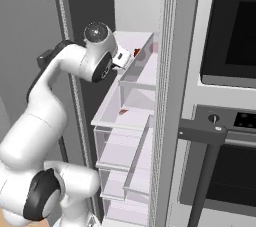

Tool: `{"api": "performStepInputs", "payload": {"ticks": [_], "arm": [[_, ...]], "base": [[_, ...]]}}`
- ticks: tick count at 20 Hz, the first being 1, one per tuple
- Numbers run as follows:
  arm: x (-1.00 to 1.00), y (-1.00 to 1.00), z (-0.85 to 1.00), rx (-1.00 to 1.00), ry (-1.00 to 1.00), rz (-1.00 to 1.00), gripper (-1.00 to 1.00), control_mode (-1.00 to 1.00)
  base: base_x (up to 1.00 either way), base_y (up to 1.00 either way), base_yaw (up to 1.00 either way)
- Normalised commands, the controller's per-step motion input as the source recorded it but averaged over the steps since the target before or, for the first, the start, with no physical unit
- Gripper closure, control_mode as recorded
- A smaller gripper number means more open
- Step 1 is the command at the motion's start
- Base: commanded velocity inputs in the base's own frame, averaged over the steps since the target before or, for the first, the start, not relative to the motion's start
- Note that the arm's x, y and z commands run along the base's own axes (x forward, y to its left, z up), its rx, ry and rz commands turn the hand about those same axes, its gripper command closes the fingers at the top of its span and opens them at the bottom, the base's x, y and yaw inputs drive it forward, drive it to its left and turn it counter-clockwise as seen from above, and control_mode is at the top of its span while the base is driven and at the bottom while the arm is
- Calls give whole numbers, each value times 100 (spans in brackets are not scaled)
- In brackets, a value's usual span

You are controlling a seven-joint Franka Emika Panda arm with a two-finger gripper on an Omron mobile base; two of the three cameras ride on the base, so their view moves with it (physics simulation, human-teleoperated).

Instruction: Place one tomato and one steak in each tupperware on the nearby counter, to pack two identical lunches.

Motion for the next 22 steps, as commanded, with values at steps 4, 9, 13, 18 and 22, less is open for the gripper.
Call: {"api": "performStepInputs", "payload": {"ticks": [4, 9, 13, 18, 22], "arm": [[-100, 15, 8, -1, 6, -1, 100, -100], [-100, 1, 0, -1, 15, -6, 100, -100], [-100, 6, 0, -4, 22, -9, 100, -100], [-88, 2, -1, -6, 20, -4, 100, -100], [-73, 0, -11, -3, 14, 0, 100, -100]], "base": [[0, 0, 0], [0, 0, 0], [0, 0, 0], [0, 0, 0], [0, 0, 0]]}}
